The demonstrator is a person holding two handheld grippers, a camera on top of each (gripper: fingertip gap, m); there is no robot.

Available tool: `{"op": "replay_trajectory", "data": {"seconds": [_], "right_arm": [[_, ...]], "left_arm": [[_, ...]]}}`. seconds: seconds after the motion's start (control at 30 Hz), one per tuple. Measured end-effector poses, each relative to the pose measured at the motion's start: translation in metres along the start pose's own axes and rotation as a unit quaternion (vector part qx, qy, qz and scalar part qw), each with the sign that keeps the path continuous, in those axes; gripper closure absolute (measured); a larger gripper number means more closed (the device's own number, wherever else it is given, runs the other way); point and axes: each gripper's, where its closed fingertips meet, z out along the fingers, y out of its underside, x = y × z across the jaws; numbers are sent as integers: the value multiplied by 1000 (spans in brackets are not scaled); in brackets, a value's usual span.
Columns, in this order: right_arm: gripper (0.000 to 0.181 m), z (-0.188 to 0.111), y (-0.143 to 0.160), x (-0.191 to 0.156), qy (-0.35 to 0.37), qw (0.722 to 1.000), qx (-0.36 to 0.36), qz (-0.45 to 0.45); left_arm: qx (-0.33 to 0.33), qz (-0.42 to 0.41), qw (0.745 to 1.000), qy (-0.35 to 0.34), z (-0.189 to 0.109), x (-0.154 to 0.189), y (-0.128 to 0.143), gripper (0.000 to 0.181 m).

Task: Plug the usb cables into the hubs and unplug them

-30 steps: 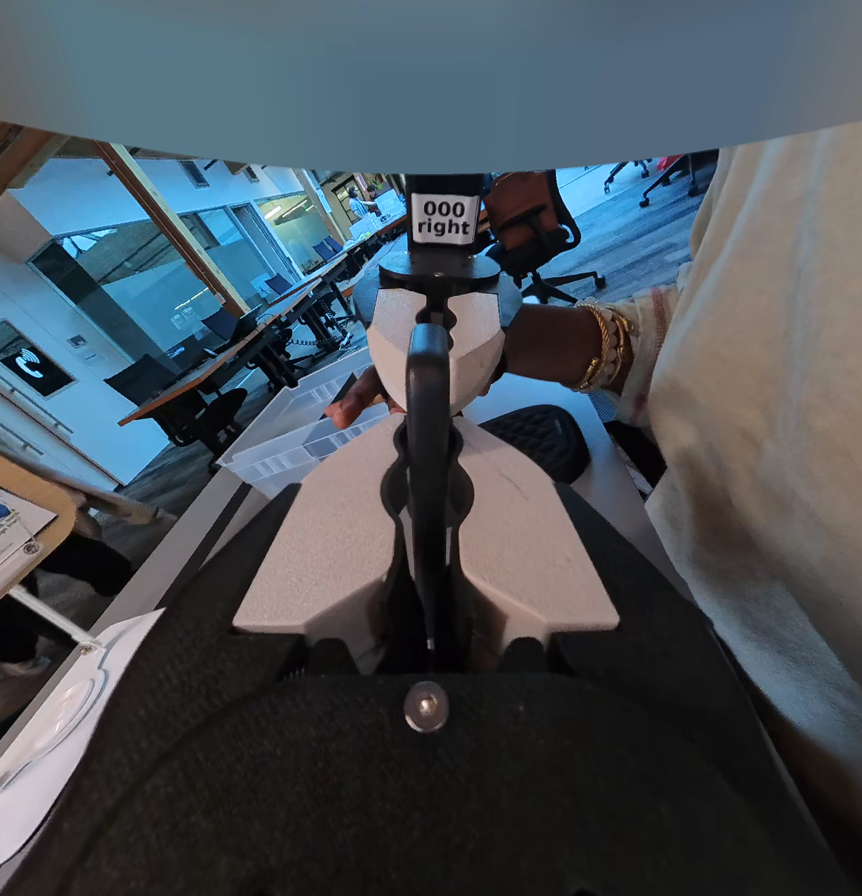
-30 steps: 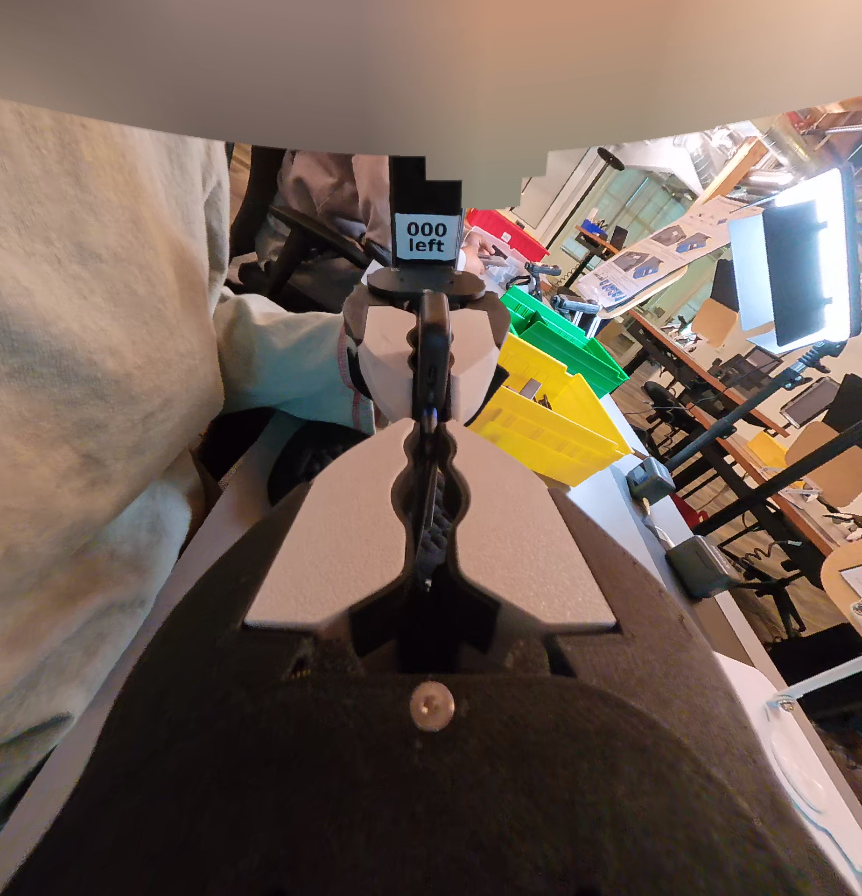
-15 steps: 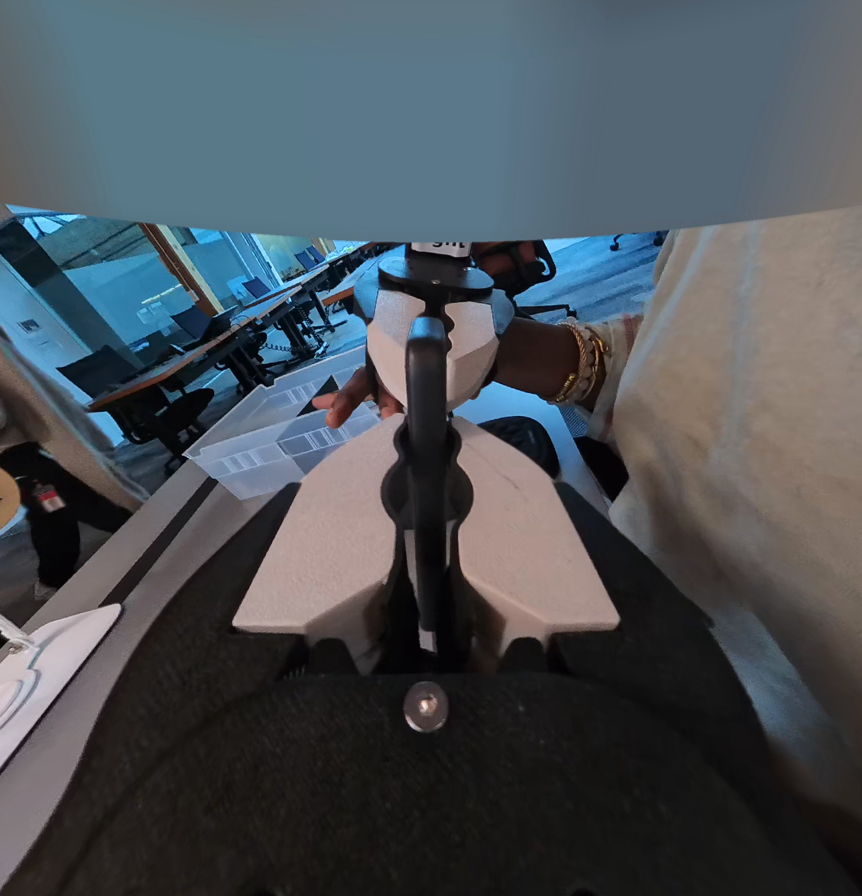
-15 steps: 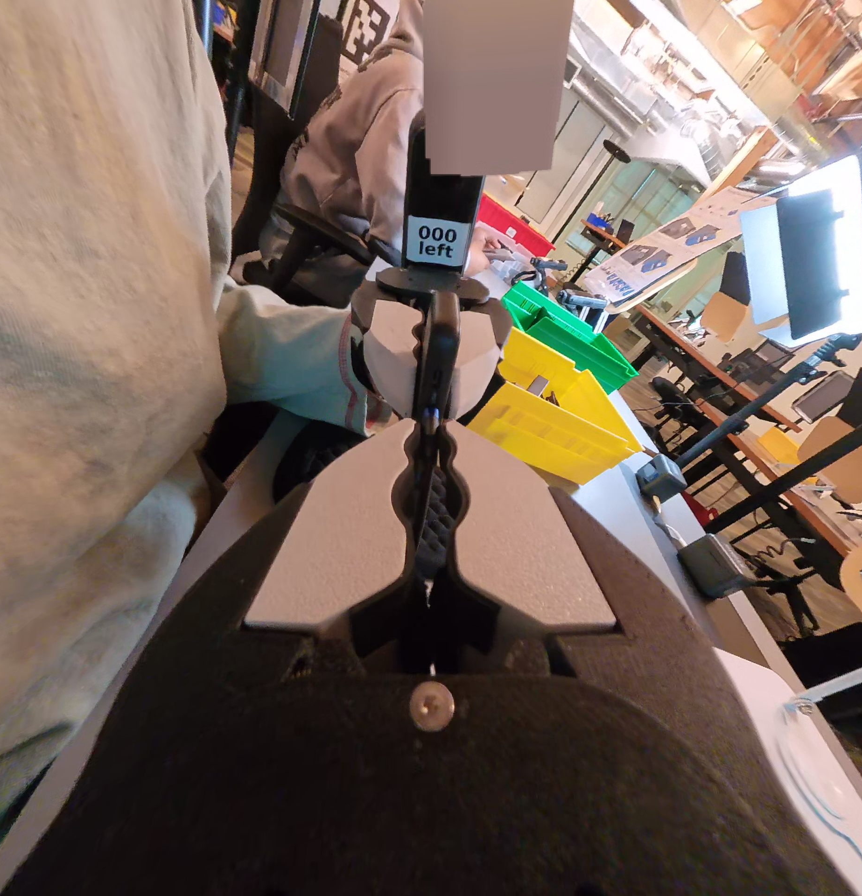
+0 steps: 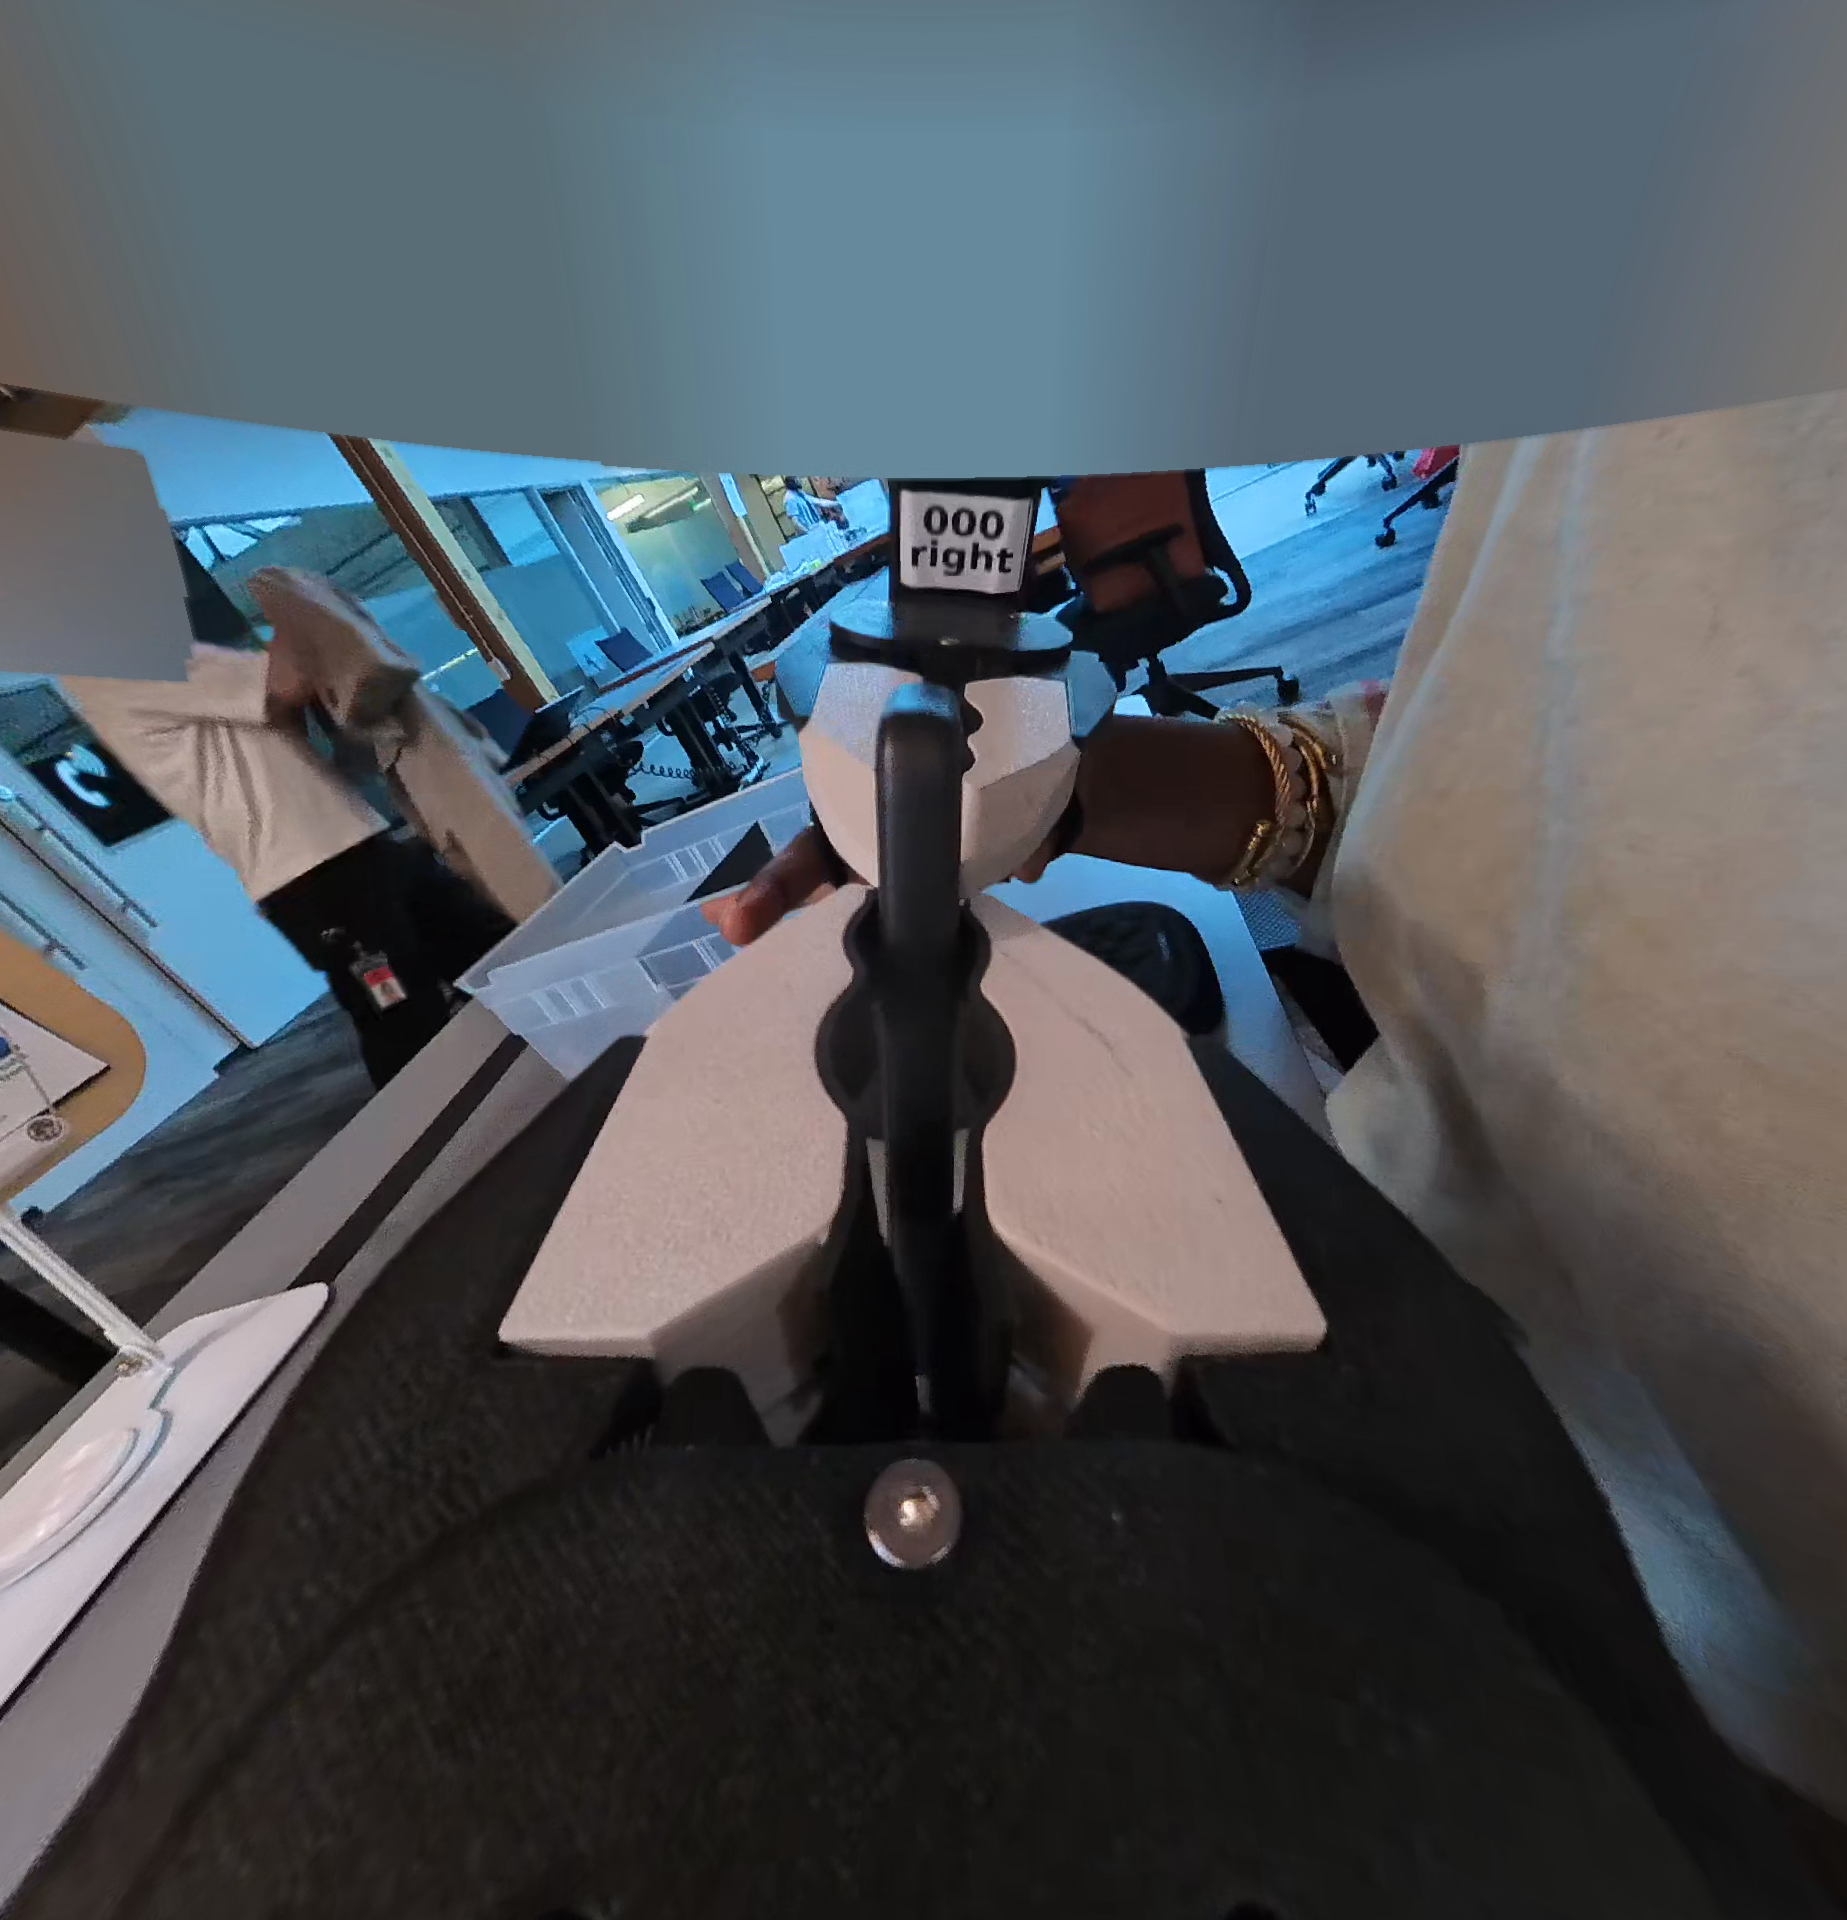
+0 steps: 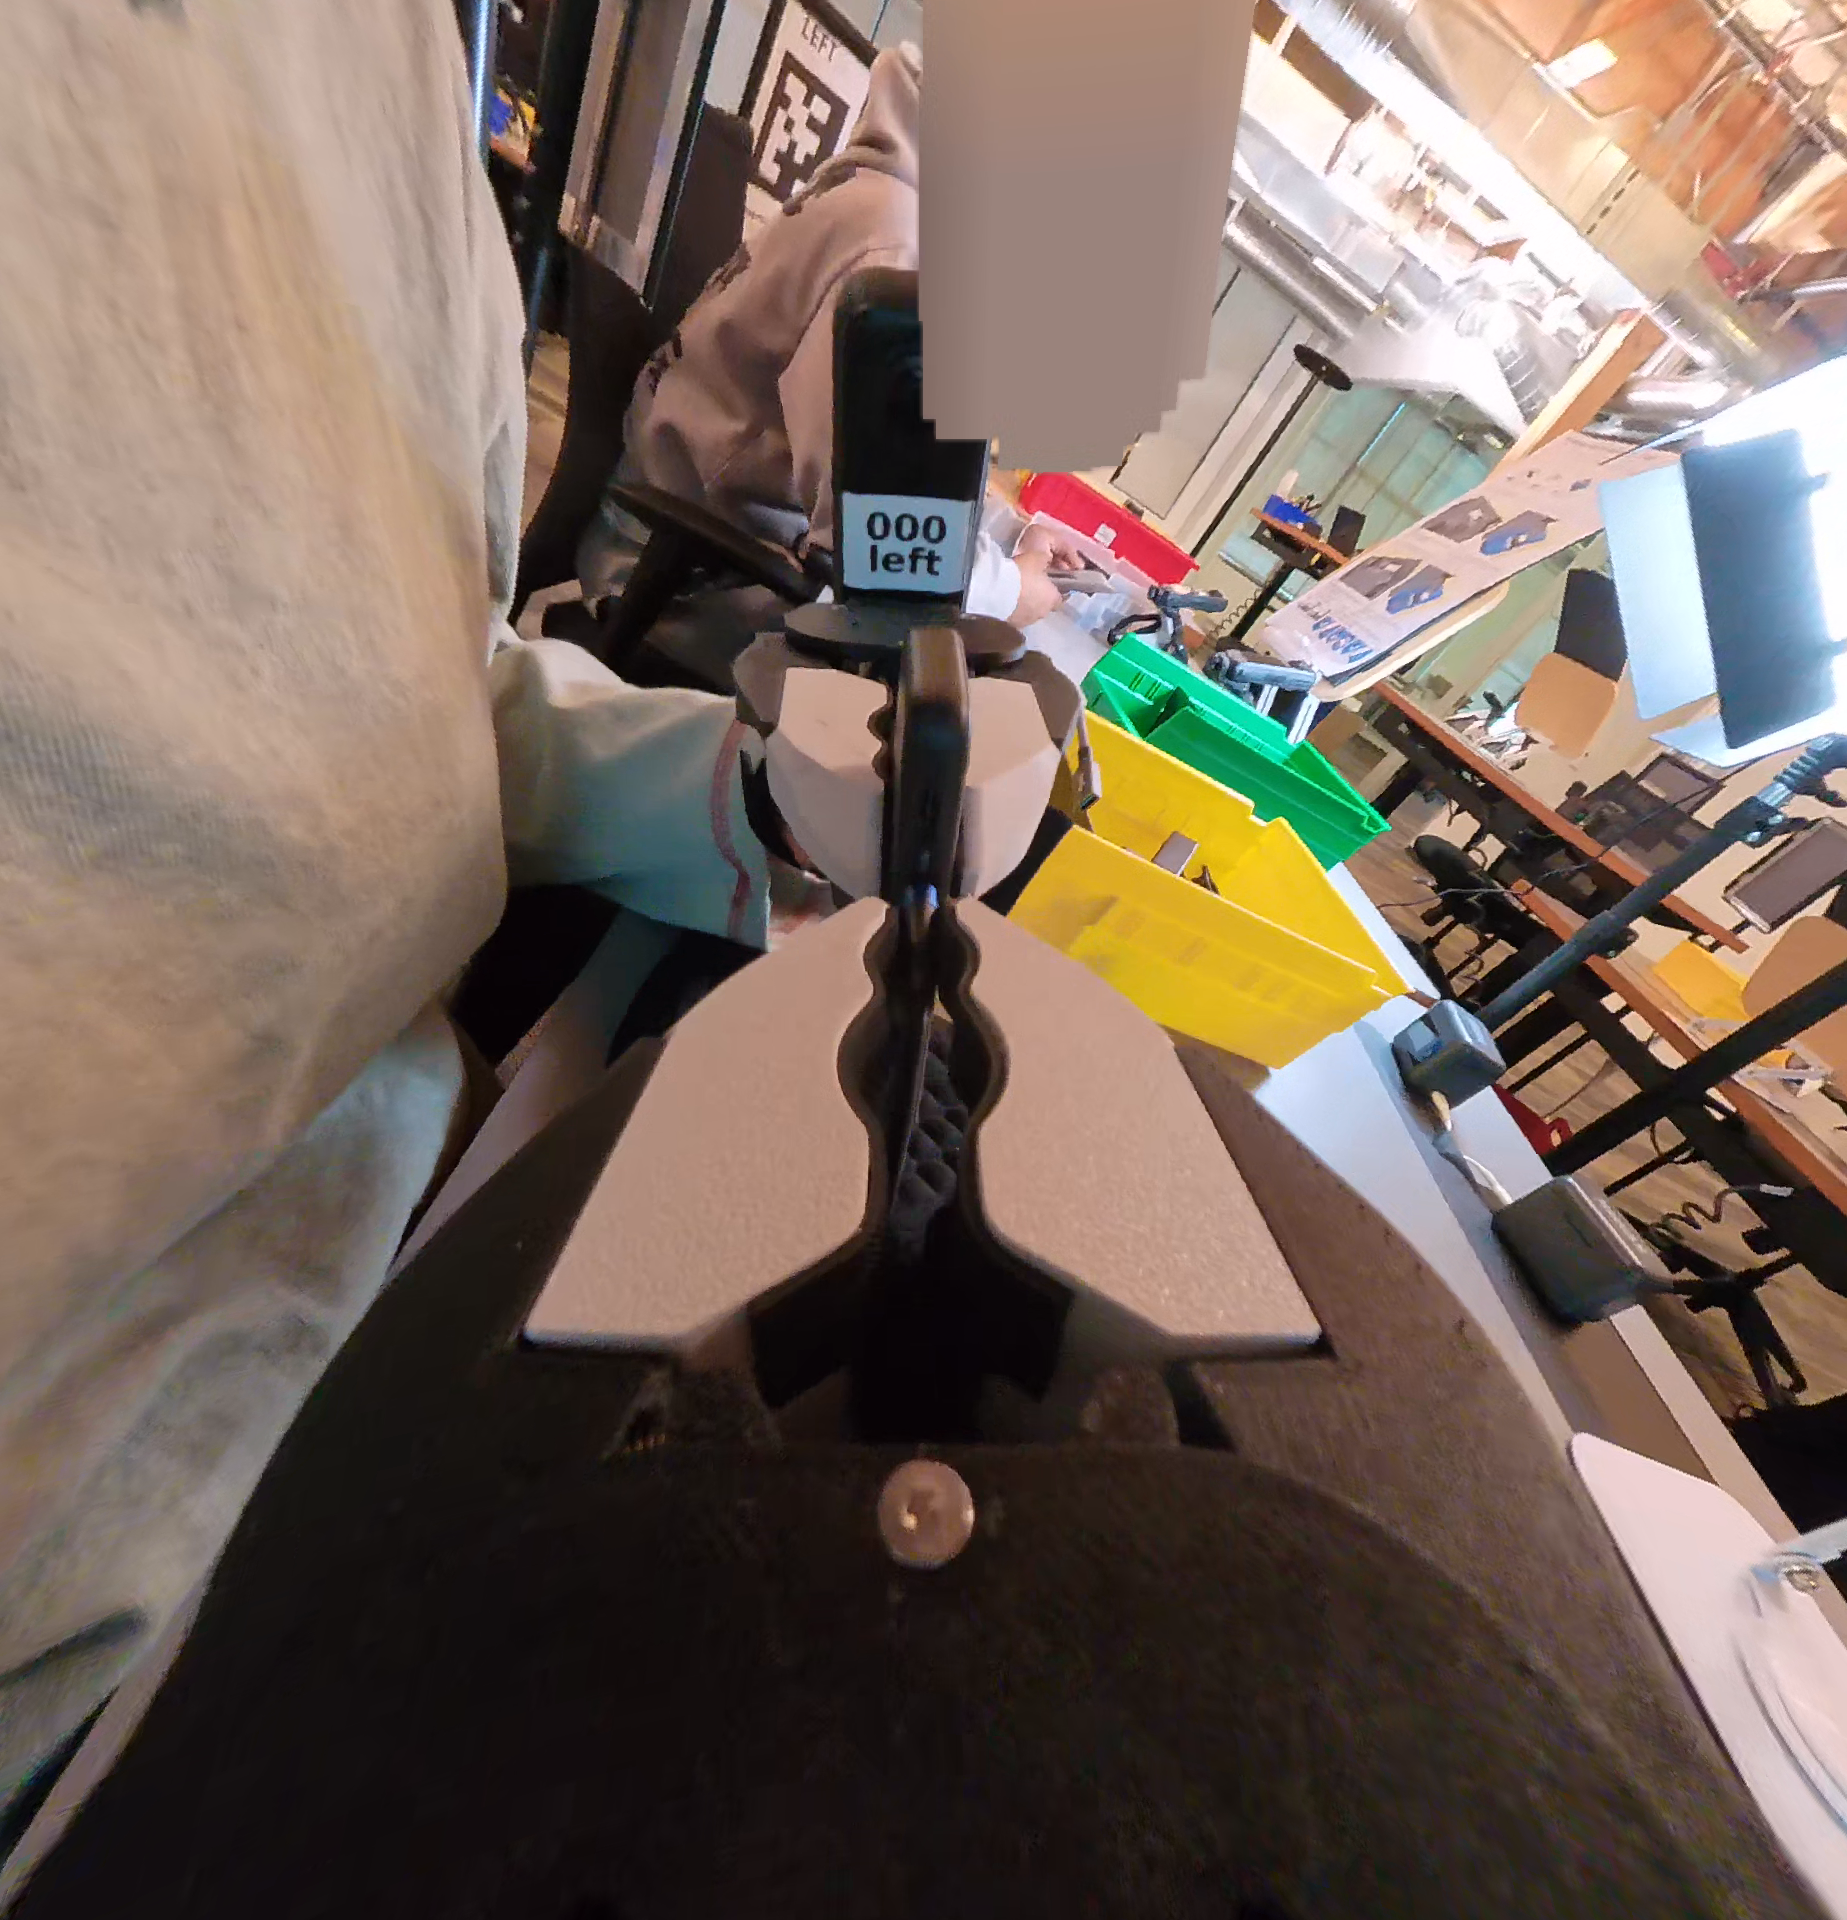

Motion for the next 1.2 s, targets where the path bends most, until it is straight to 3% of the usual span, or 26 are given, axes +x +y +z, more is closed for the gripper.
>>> {"op": "replay_trajectory", "data": {"seconds": [0.03,0.17,0.23,0.3,0.33,0.37,0.4,0.43,0.47,0.53,0.7,0.83,0.93,1.03,1.1,1.2], "right_arm": [[175,1,2,-1,-2,1000,-11,-2],[175,7,12,-8,-12,987,-146,-70],[175,9,-8,-11,-17,998,-46,-35],[175,-2,0,1,3,998,44,39],[175,-16,15,14,47,997,39,56],[176,-33,12,22,73,993,64,63],[175,-46,-9,23,79,989,113,58],[175,-50,-23,22,80,988,126,42],[175,-45,-26,22,81,991,101,21],[175,-38,-27,29,91,993,72,5],[175,-61,-37,66,125,980,126,88],[175,-93,-54,99,193,973,114,57],[175,-134,-67,132,280,957,76,21],[175,-189,-53,164,377,926,-21,-18],[175,-230,-29,180,437,893,-104,-28],[175,-272,15,185,472,867,-159,-3]], "left_arm": [[-1,-5,1000,2,-1,1,2,170],[-62,6,998,6,-6,5,27,168],[8,-6,1000,24,-10,11,2,169],[47,15,999,7,-13,7,-18,168],[138,-8,990,-23,-36,-6,-43,169],[226,-47,972,-49,-71,-21,-65,170],[206,-36,974,-92,-90,-32,-59,170],[104,-14,988,-117,-83,-34,-33,169],[47,-13,994,-99,-69,-26,-17,169],[39,-12,997,-66,-49,-15,-11,169],[9,-27,996,-84,-40,-25,9,169],[-23,-8,995,-101,-40,-27,18,169],[-14,-6,994,-109,-41,-29,14,169],[-21,-1,992,-123,-44,-33,16,169],[-29,0,992,-125,-45,-34,20,169],[-30,0,992,-121,-43,-32,20,169]]}}
